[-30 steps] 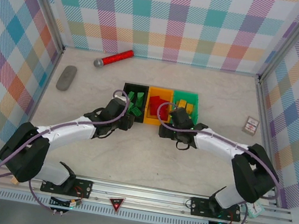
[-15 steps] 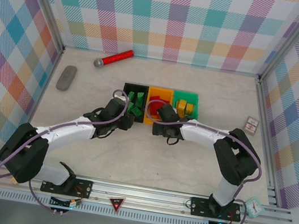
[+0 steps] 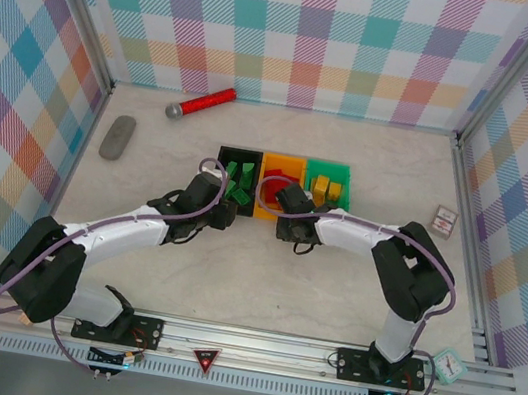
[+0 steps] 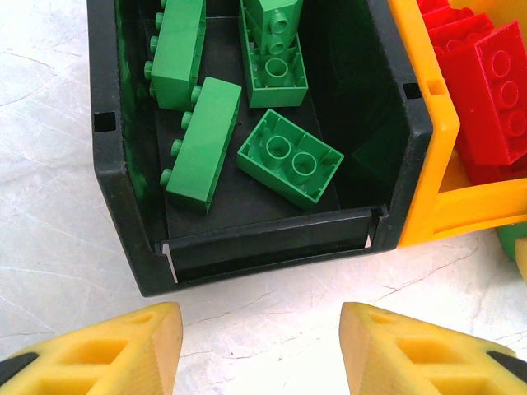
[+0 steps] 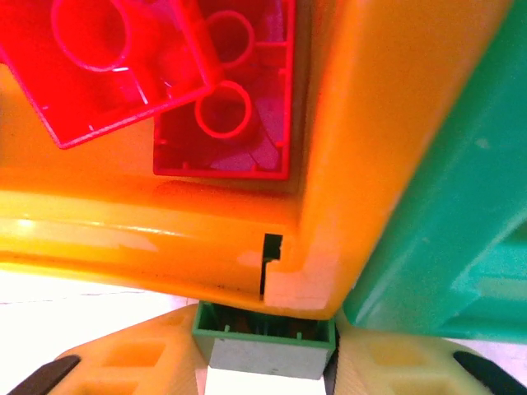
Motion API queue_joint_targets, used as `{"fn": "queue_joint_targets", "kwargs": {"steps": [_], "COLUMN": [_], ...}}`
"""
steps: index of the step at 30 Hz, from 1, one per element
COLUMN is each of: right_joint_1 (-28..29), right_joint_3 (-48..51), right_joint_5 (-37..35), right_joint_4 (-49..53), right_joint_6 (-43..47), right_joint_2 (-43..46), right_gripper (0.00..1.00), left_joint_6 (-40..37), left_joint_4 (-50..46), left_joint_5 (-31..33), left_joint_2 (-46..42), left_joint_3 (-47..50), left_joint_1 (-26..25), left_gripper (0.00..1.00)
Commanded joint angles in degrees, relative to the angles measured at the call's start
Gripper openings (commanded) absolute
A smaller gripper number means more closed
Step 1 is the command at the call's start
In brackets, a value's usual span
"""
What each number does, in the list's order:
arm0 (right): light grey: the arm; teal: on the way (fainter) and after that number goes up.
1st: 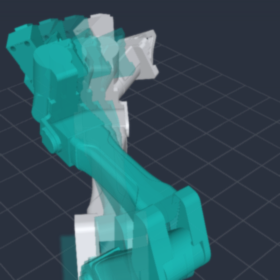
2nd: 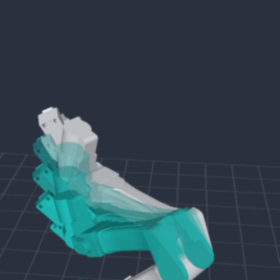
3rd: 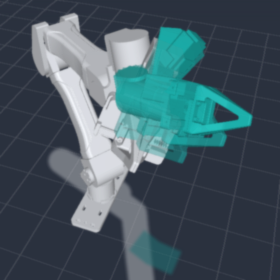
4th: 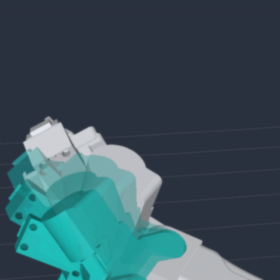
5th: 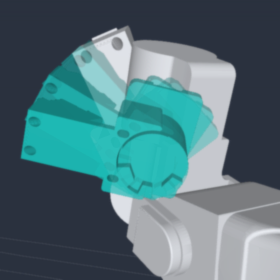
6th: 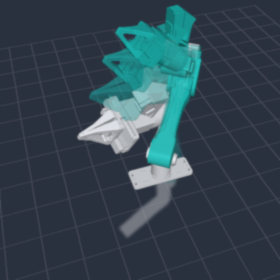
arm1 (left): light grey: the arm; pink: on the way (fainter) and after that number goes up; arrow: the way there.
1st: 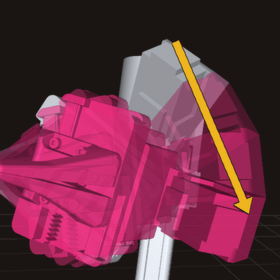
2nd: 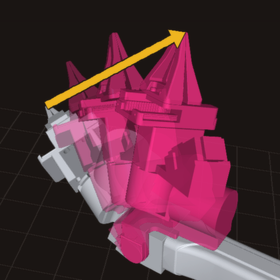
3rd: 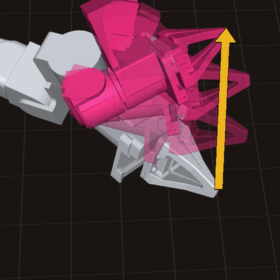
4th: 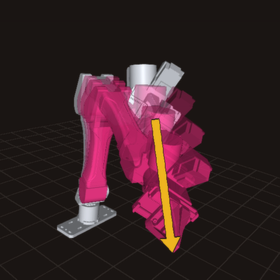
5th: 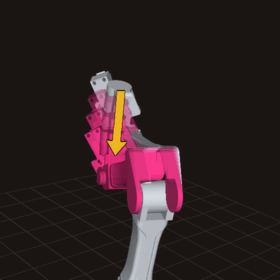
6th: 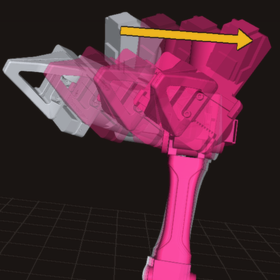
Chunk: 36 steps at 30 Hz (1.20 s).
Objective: Sort the legos into containers by color
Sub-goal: Pick up the lego from the center of the table, then place the lego in the container.
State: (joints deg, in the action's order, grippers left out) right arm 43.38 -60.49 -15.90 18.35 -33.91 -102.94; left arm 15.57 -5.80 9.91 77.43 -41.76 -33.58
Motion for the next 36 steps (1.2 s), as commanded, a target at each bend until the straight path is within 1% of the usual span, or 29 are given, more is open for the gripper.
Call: {"fn": "queue_joint_targets", "kwargs": {"steps": [1, 4, 11, 15, 21, 25, 30, 36], "right_joint_1": [0.4, 0.6, 1.6, 2.4, 3.0, 3.1, 3.3, 3.4], "right_joint_3": [0.6, 1.2, 2.9, 2.4, -1.9, -6.8, -14.2, -21.4], "right_joint_5": [-0.6, -0.6, -0.5, -0.5, -0.1, 2.4, 5.9, 9.9], "right_joint_4": [0.8, 1.2, 1.9, 2.4, 3.5, 3.9, 4.3, 3.7], "right_joint_6": [-0.5, -0.5, -0.6, 0.6, 3.1, 5.0, 6.9, 7.6], "right_joint_2": [2.4, 4.1, 9.4, 12.4, 14.5, 12.8, 7.2, 1.4], "right_gripper": [0.37, 0.36, 0.35, 0.35, 0.36, 0.36, 0.37, 0.37], "left_joint_6": [0.6, 1.0, 3.4, 4.3, 5.8, 6.7, 7.4, 8.0], "left_joint_4": [-0.2, -0.1, -0.7, -1.0, -1.0, -0.8, -0.8, -0.6], "left_joint_5": [0.1, 0.8, 6.6, 7.1, 7.0, 7.2, 8.4, 8.1], "left_joint_2": [-0.8, -1.2, -3.8, -4.4, -5.3, -6.6, -7.3, -7.0], "left_joint_3": [0.2, 0.5, 2.1, 2.5, 3.3, 4.2, 5.1, 5.3], "left_joint_1": [0.5, 0.5, 0.8, 1.5, 2.7, 3.7, 4.8, 5.8], "left_gripper": [0.53, 0.53, 0.51, 0.51, 0.51, 0.51, 0.51, 0.5]}}
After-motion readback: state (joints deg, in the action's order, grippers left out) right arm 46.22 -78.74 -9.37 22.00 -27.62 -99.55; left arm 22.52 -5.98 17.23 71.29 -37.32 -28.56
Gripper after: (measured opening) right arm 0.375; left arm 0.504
